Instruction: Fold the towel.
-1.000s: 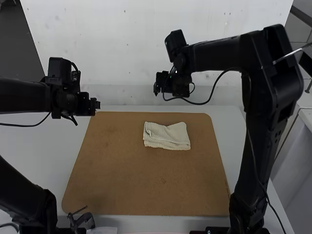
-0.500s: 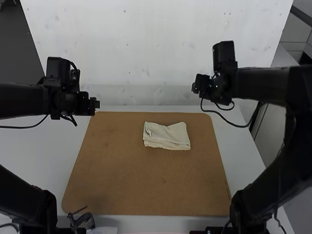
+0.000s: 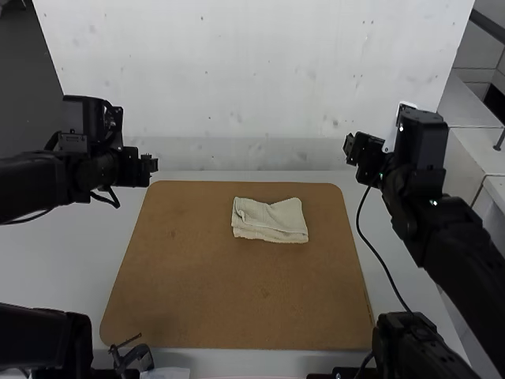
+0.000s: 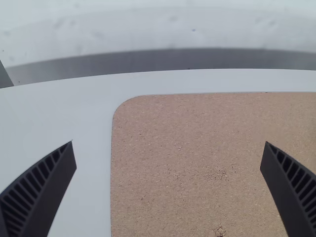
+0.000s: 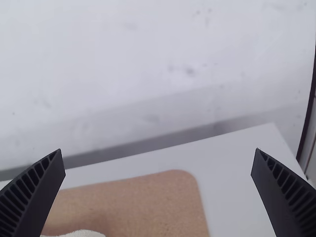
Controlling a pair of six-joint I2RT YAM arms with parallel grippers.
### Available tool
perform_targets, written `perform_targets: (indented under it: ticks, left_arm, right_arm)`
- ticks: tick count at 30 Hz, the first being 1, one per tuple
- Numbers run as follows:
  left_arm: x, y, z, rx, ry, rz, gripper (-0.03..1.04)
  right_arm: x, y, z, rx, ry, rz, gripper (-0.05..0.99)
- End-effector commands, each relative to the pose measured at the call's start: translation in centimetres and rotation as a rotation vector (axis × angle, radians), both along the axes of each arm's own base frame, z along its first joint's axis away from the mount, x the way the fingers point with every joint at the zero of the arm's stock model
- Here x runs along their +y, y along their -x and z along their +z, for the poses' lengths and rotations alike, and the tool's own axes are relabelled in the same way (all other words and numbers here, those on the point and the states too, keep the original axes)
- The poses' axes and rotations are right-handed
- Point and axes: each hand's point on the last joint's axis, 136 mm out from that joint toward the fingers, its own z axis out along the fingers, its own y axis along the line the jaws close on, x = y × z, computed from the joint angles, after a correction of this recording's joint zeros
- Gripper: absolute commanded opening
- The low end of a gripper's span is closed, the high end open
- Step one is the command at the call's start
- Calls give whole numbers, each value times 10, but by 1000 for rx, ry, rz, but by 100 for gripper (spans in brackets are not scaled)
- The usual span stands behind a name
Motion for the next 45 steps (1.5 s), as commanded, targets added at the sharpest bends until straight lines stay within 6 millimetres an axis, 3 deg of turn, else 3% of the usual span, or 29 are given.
perform_targets:
  ticks: [1, 7, 13, 17, 24, 32, 38, 45]
  left_arm:
    - [-1, 1, 15, -52, -15, -2, 96]
    - [3, 7, 32, -153, -18, 19, 97]
    - [-1, 19, 48, -236, -14, 9, 97]
    - [1, 28, 49, -261, -24, 28, 97]
    - [11, 45, 73, -368, -37, 77, 99]
    - [17, 72, 98, -509, -57, 93, 99]
    - [25, 76, 96, -507, -68, 125, 99]
    - [37, 110, 110, -639, -72, 166, 99]
  right_arm:
    - [-11, 14, 7, -76, 17, -30, 97]
    - [-7, 36, 17, -200, 9, -6, 97]
    - [-4, 41, 10, -222, 7, 11, 97]
    - [-4, 46, 11, -258, 20, 13, 97]
    - [-3, 54, 11, -312, 25, 19, 97]
    - [-3, 53, 6, -316, 28, 20, 97]
    - [-3, 51, -1, -310, 28, 22, 97]
    - [-2, 50, -1, -316, 27, 26, 97]
